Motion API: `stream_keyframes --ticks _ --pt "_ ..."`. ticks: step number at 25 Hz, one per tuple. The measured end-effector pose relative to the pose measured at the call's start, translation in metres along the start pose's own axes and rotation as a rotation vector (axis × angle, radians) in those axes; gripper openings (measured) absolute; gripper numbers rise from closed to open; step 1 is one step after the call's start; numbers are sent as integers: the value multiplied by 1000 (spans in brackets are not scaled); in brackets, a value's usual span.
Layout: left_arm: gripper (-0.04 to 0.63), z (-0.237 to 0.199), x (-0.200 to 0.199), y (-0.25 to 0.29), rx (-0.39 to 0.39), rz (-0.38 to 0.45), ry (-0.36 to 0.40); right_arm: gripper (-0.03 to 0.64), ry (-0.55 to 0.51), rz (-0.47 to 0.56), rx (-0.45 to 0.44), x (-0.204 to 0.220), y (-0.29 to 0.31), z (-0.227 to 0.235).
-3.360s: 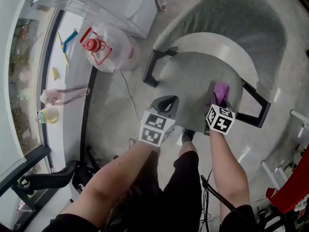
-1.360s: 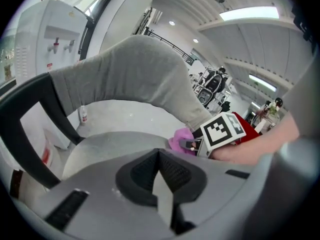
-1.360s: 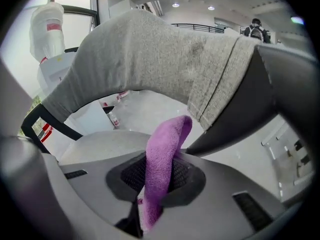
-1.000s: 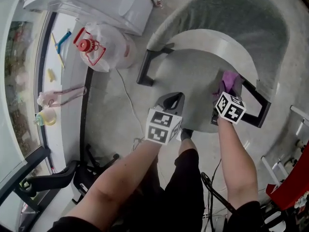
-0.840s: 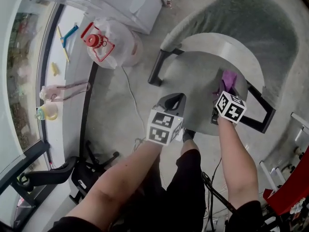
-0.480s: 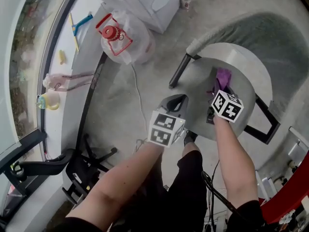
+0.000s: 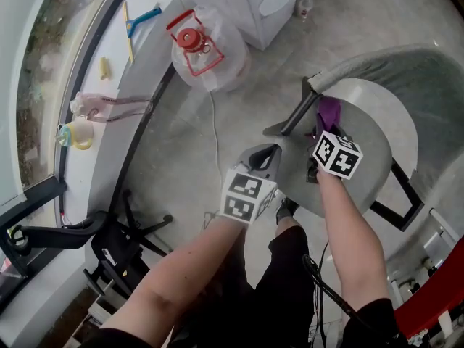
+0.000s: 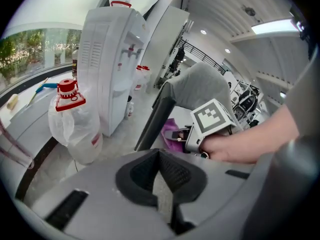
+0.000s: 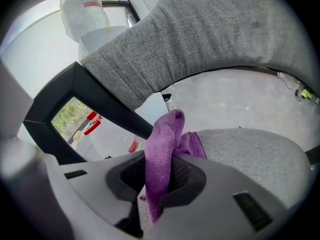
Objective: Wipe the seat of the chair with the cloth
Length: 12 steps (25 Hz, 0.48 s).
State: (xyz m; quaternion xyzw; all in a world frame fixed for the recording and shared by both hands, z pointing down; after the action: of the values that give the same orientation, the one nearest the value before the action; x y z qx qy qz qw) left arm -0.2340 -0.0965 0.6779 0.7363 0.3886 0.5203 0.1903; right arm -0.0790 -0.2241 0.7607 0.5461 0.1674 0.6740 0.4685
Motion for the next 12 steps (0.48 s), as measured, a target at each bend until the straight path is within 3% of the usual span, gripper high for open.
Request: stream_keyframes --ticks 7,12 --pt "8 0 -3 -9 -5 28 -13 66 50 47 -93 -11 -10 -14" --pt "8 12 -15 -13 39 30 44 66 41 91 -119 -24 -44 -7"
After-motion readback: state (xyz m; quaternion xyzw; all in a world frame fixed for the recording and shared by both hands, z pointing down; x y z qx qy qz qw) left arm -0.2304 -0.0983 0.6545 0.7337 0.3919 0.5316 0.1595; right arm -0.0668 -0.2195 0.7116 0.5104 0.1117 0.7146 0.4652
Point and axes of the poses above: the fingertips, and each gripper's own axes: y forward along the fingers, z to its right, x out of its underside, the point moved 8 cm from there along -y, backward along the fingers, and after that the axes turned 3 degrees about z, right-handed, at the moved point
